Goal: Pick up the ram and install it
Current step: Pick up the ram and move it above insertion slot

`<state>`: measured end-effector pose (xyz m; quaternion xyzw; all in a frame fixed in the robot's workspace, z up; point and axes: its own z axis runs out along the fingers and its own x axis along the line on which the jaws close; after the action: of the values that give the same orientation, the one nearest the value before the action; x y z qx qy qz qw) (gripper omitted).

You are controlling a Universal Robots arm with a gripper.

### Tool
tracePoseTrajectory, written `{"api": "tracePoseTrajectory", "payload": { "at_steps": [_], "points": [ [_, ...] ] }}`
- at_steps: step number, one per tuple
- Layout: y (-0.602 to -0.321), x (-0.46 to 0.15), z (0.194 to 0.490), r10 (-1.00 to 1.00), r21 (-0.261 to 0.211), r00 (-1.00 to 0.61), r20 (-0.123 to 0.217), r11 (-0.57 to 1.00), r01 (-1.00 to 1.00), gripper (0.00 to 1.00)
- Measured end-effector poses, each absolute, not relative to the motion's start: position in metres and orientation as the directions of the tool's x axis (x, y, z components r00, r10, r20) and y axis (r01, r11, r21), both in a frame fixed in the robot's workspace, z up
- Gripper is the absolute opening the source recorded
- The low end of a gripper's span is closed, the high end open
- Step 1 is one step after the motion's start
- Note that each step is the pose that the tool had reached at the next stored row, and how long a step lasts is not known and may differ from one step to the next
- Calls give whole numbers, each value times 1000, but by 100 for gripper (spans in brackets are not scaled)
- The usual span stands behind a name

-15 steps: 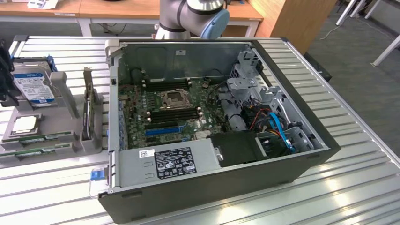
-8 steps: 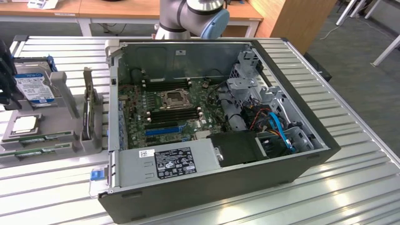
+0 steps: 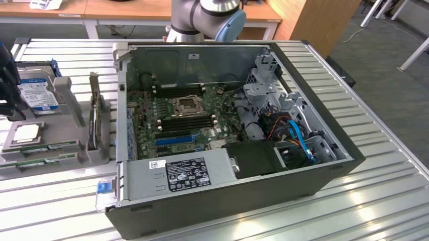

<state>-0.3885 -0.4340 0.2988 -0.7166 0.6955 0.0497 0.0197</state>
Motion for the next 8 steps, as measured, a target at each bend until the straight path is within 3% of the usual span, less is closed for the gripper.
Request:
{"api": "tracePoseTrajectory", "payload": {
  "at_steps": [8],
  "points": [
    [-434, -389, 285, -994, 40, 28, -102, -32, -999, 31]
  ]
}}
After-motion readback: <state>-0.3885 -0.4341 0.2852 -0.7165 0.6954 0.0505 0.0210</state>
